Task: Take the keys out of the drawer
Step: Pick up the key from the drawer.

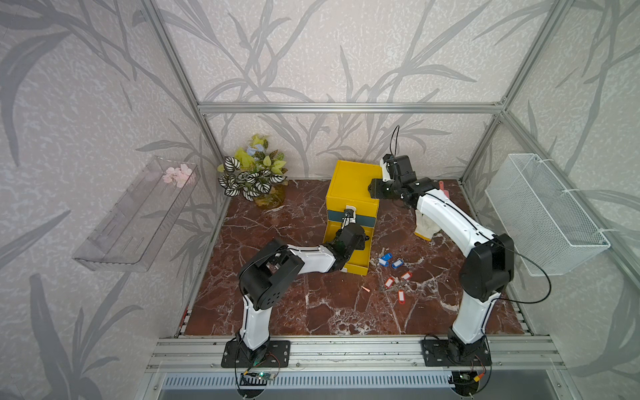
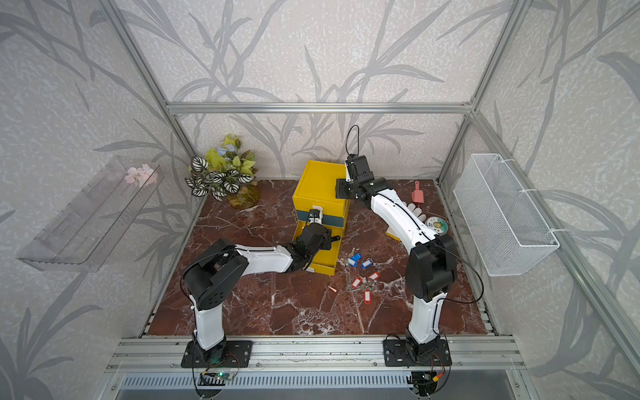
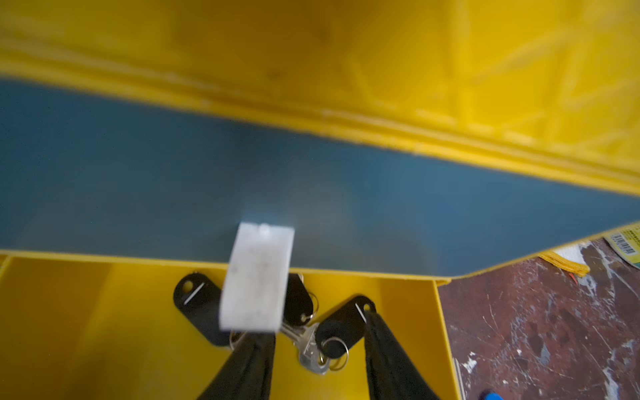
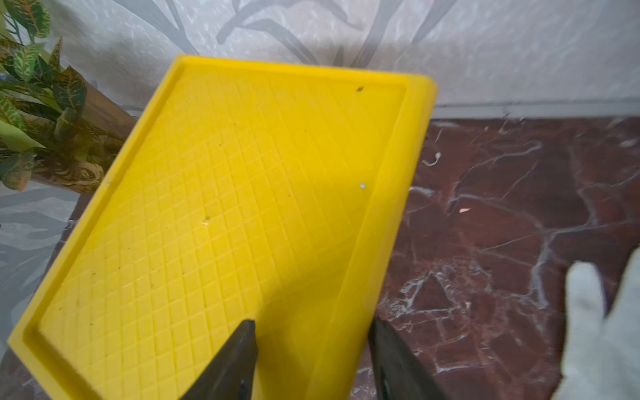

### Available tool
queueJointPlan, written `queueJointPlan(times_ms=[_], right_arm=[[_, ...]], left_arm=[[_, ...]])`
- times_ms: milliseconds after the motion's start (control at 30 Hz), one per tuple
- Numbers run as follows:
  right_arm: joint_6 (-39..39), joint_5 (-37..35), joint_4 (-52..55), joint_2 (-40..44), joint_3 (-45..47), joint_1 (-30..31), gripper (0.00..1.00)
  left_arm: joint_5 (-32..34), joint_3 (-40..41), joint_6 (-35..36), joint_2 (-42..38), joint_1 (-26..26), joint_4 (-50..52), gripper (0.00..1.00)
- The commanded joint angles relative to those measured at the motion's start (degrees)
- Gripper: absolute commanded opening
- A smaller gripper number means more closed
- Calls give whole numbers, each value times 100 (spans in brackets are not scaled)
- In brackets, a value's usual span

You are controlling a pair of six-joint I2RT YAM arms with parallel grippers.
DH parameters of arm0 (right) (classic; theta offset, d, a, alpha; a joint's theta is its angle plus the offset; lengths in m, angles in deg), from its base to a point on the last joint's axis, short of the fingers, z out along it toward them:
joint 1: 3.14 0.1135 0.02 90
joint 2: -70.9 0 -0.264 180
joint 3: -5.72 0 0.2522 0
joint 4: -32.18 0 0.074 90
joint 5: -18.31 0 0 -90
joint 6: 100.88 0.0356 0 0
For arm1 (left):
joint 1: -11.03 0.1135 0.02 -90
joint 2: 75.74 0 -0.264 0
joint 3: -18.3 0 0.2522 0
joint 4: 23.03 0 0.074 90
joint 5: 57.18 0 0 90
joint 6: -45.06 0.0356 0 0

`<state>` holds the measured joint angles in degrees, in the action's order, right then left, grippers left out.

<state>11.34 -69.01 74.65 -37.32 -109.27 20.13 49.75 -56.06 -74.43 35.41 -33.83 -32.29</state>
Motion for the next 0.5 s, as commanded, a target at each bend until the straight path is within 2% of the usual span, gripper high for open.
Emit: queueJointPlan(times_ms=[0, 333, 467], right_arm=[[142, 368, 539, -157, 32, -42, 54], [57, 669, 404, 270, 994, -42, 52], [46, 810, 346, 323, 1168, -41, 52]], left_arm=[[-205, -157, 127, 153, 33, -267, 46], [-224, -439, 24, 672, 2, -353, 47], [-28, -753, 3, 928, -50, 101, 47]])
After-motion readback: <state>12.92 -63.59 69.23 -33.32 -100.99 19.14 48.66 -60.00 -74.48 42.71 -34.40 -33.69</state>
